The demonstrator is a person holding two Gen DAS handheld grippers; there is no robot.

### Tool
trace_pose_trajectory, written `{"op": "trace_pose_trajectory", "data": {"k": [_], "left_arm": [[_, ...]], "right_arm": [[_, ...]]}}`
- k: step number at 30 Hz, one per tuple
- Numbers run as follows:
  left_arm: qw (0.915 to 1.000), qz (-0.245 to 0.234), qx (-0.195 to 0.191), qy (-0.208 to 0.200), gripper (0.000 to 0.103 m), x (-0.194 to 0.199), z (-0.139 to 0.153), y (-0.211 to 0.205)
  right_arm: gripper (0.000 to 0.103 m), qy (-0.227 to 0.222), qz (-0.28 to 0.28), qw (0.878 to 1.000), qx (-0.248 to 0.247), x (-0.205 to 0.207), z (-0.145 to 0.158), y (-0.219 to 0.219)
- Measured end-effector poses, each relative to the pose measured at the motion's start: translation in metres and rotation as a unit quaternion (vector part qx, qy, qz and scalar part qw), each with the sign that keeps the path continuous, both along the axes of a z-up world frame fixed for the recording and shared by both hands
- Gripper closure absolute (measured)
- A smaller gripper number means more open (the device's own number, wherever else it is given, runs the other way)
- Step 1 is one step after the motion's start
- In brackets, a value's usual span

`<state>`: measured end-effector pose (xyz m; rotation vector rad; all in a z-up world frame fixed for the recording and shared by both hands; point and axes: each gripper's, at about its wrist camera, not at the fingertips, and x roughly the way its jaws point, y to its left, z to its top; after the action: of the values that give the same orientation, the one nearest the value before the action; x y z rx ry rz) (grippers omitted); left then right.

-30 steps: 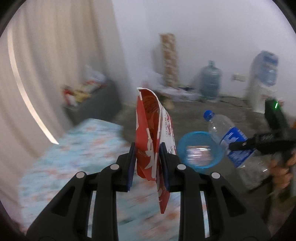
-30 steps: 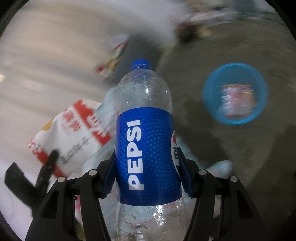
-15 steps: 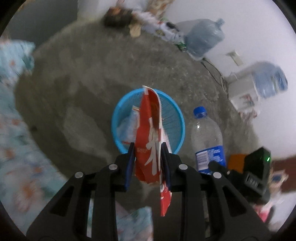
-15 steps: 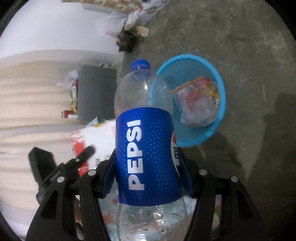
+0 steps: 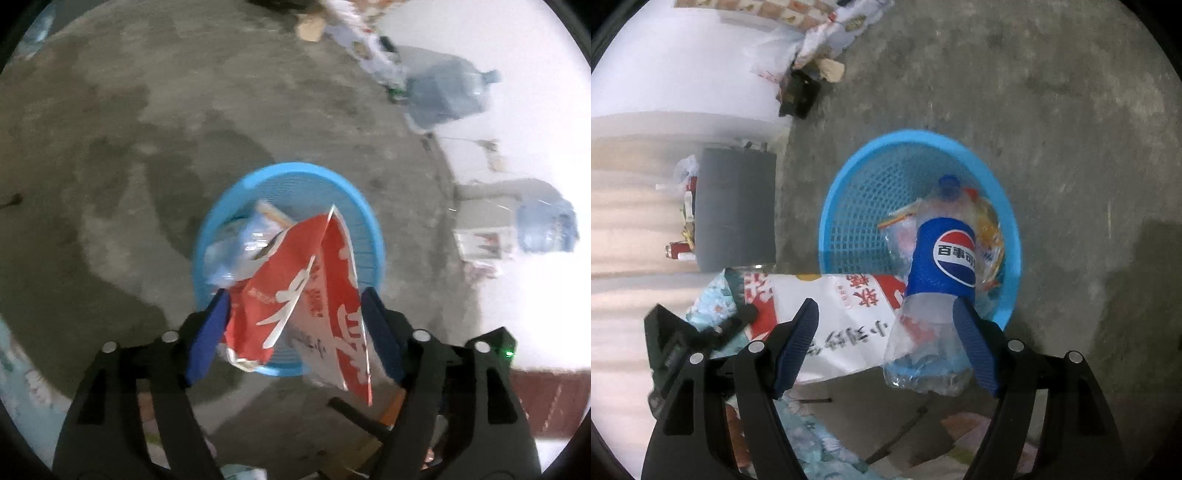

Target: Collect trash

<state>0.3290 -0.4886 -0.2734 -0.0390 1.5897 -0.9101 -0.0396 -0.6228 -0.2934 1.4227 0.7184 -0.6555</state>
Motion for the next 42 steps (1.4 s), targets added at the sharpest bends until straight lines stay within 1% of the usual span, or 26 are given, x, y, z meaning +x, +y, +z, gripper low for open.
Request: {"op": "trace_pose_trajectory", "data": {"k": [1,3,4,5,6,9,11,13,14,16,19,20,22,24,25,26,27,28,29,30,32,33,36,39,40,42], "left_arm": [[0.9998,-0.009,-0.016,0.012,0.032,-0.004,0.002,-0.004],[0.9985,-0.021,-0.042,0.027,0.025,-0.009,0.004,-0.016],[0.9978,-0.032,-0.052,0.027,0.024,-0.013,0.007,-0.019],[0.9978,-0.033,-0.054,0.018,0.023,-0.014,0.009,-0.021],[0.9983,-0.027,-0.052,0.01,0.022,-0.013,0.011,-0.022],[0.9992,0.018,-0.034,-0.014,0.022,-0.006,0.008,-0.01],[0.9989,0.042,-0.021,0.006,0.021,0.001,-0.001,-0.003],[0.998,0.058,-0.017,0.017,0.021,0.006,-0.003,0.003],[0.9974,0.069,-0.017,0.01,0.021,0.009,0.001,0.007],[0.9965,0.076,-0.032,-0.012,0.021,0.013,0.016,0.007],[0.9945,0.061,-0.063,-0.057,0.021,0.013,0.053,0.005],[0.9924,0.048,-0.076,-0.084,0.021,0.009,0.076,0.004],[0.9863,0.023,-0.105,-0.125,0.021,0.0,0.122,0.006],[0.977,0.003,-0.14,-0.161,0.021,-0.011,0.168,0.018],[0.9697,-0.008,-0.167,-0.178,0.021,-0.019,0.195,0.03],[0.9638,-0.015,-0.181,-0.195,0.021,-0.027,0.216,0.041],[0.956,-0.023,-0.193,-0.22,0.02,-0.037,0.242,0.057],[0.9508,-0.027,-0.201,-0.234,0.018,-0.043,0.256,0.068],[0.941,-0.028,-0.21,-0.264,0.015,-0.054,0.278,0.09],[0.9344,-0.025,-0.21,-0.287,0.014,-0.063,0.293,0.106],[0.9223,-0.008,-0.203,-0.329,0.011,-0.083,0.319,0.146],[0.9187,0.001,-0.199,-0.341,0.011,-0.092,0.329,0.167],[0.9112,0.037,-0.182,-0.368,0.009,-0.117,0.347,0.226],[0.9025,0.09,-0.16,-0.39,0.009,-0.138,0.355,0.283],[0.8998,0.107,-0.153,-0.394,0.009,-0.144,0.356,0.3],[0.8909,0.155,-0.128,-0.407,0.009,-0.157,0.357,0.341]], "right_arm": [[0.03,0.0,-0.004,1.0,-0.008,-0.005,0.005,0.003],[0.03,-0.003,-0.01,1.0,-0.019,-0.011,0.011,0.005],[0.03,-0.004,-0.013,1.0,-0.023,-0.016,0.014,0.005],[0.03,-0.004,-0.016,1.0,-0.027,-0.021,0.017,0.007],[0.03,-0.003,-0.018,0.999,-0.029,-0.025,0.017,0.009],[0.03,0.003,-0.026,0.999,-0.032,-0.037,0.019,0.015],[0.03,0.011,-0.029,0.999,-0.036,-0.045,0.022,0.019],[0.03,0.015,-0.032,0.999,-0.041,-0.049,0.023,0.022],[0.03,0.018,-0.033,0.998,-0.042,-0.05,0.025,0.024],[0.03,0.021,-0.032,0.998,-0.05,-0.05,0.032,0.028],[0.03,0.024,-0.018,0.997,-0.076,-0.045,0.049,0.037],[0.03,0.023,-0.013,0.996,-0.085,-0.043,0.057,0.041],[0.03,0.019,-0.003,0.994,-0.103,-0.036,0.073,0.049],[0.03,0.012,0.012,0.992,-0.122,-0.028,0.092,0.061],[0.03,0.007,0.026,0.989,-0.142,-0.022,0.108,0.071],[0.03,0.004,0.033,0.987,-0.154,-0.02,0.117,0.078],[0.03,0.001,0.042,0.985,-0.169,-0.016,0.129,0.086],[0.03,-0.006,0.059,0.979,-0.193,-0.01,0.146,0.1],[0.029,-0.009,0.07,0.976,-0.208,-0.007,0.158,0.109],[0.027,-0.015,0.082,0.97,-0.227,-0.003,0.171,0.122],[0.025,-0.023,0.106,0.96,-0.259,0.003,0.195,0.145],[0.024,-0.026,0.115,0.955,-0.272,0.005,0.205,0.154],[0.019,-0.043,0.152,0.933,-0.323,0.014,0.239,0.192],[0.014,-0.057,0.185,0.907,-0.373,0.022,0.274,0.232],[0.014,-0.061,0.191,0.902,-0.383,0.024,0.282,0.243],[0.011,-0.076,0.209,0.884,-0.41,0.028,0.301,0.268]]}}
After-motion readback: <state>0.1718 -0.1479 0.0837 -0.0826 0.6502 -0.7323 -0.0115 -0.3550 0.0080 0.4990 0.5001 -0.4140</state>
